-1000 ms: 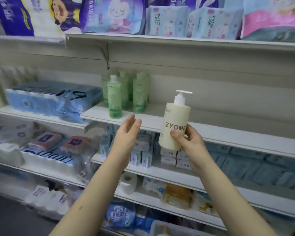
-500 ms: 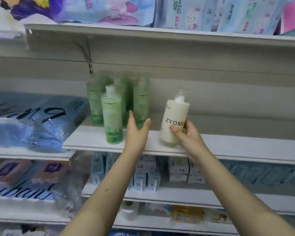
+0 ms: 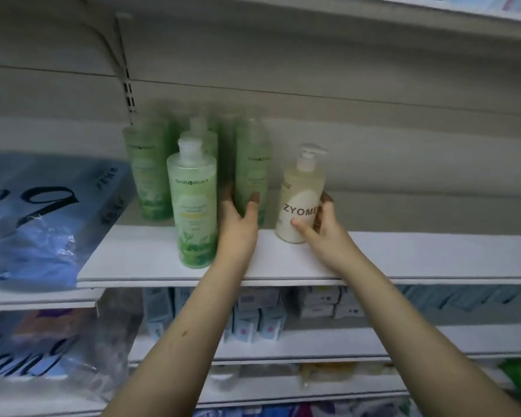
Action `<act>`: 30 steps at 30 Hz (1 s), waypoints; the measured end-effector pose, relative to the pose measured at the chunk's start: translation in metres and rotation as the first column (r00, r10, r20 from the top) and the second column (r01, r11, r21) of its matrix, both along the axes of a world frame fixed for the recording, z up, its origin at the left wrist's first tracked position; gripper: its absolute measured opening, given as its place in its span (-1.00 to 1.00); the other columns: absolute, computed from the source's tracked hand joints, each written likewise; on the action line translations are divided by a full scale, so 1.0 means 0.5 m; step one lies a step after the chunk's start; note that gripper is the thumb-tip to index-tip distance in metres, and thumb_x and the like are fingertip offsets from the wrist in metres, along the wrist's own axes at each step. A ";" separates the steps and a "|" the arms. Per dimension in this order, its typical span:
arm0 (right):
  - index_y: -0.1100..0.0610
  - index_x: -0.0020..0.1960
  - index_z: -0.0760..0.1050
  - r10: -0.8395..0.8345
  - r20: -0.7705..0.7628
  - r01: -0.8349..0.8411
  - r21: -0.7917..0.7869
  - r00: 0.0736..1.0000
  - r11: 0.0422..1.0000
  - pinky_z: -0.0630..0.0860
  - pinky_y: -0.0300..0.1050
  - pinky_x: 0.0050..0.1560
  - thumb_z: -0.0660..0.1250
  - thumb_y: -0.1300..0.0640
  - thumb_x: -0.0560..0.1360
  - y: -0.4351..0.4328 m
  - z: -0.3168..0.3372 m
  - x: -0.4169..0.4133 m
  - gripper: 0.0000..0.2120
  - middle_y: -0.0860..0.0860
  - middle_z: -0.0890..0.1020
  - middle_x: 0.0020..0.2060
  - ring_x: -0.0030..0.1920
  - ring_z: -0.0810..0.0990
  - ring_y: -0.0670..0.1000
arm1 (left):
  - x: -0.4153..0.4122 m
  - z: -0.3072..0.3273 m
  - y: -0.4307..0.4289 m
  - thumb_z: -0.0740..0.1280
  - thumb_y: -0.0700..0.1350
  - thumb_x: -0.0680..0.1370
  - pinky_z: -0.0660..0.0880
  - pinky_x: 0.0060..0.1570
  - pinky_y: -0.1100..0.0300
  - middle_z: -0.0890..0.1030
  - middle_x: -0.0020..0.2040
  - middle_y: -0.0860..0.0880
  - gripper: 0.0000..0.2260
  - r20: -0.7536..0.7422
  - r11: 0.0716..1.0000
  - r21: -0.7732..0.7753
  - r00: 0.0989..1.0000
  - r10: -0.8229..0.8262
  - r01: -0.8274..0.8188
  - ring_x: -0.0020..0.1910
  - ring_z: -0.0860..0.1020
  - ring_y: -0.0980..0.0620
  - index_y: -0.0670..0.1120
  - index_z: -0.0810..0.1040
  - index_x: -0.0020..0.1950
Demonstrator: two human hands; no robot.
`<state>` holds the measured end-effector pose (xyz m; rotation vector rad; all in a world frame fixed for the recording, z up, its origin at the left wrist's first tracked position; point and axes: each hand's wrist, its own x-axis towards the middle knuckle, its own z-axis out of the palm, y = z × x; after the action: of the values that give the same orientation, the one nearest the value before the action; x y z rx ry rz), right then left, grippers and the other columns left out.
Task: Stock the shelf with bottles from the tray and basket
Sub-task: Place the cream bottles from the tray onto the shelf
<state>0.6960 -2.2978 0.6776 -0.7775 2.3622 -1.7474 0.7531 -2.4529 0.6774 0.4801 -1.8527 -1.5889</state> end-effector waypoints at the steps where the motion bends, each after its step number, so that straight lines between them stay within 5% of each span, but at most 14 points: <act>1: 0.01 0.50 0.04 -0.002 -0.009 0.003 0.014 1.000 1.000 0.35 -0.04 0.39 0.34 0.10 0.56 -0.003 0.002 -0.007 -0.36 -0.06 0.43 0.37 0.34 0.44 -0.07 | -0.003 -0.004 -0.002 0.28 0.06 0.59 0.29 0.43 -0.05 0.40 0.43 -0.02 -0.49 0.006 1.000 -0.005 1.000 0.005 -0.005 0.42 0.36 -0.04 0.04 0.22 0.50; 10: 0.04 0.51 0.13 -0.024 -0.038 0.026 0.051 0.999 0.998 0.40 -0.29 0.14 0.33 0.18 0.57 -0.045 0.019 -0.076 -0.40 -0.03 0.49 0.26 0.21 0.49 -0.06 | -0.016 -0.013 0.000 0.24 0.04 0.61 0.30 0.42 -0.07 0.38 0.45 -0.04 -0.51 0.062 1.000 -0.014 0.998 0.019 -0.018 0.41 0.36 -0.07 0.06 0.18 0.50; 16: 0.14 0.48 0.16 -0.034 -0.115 0.049 0.130 0.993 0.990 0.39 0.08 0.34 0.37 0.14 0.54 -0.078 0.023 -0.150 -0.39 0.10 0.48 0.35 0.32 0.48 0.11 | -0.020 -0.015 -0.001 0.21 0.02 0.63 0.28 0.43 -0.08 0.34 0.47 -0.03 -0.50 0.072 1.000 -0.021 0.997 0.006 -0.005 0.43 0.33 -0.08 0.08 0.11 0.53; 30: 0.17 0.46 0.15 -0.003 -0.126 0.016 0.109 0.992 0.994 0.41 0.04 0.34 0.33 0.17 0.57 -0.116 0.021 -0.242 -0.44 0.11 0.49 0.31 0.28 0.49 0.04 | -0.020 -0.011 0.001 0.19 -0.05 0.64 0.28 0.40 0.12 0.35 0.45 -0.03 -0.51 0.034 1.000 -0.015 0.999 -0.023 0.024 0.40 0.35 -0.02 0.04 0.12 0.53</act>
<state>0.5752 -2.3559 0.6883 -0.8854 2.5215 -1.6002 0.7430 -2.4523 0.6721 0.4829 -1.9015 -1.5895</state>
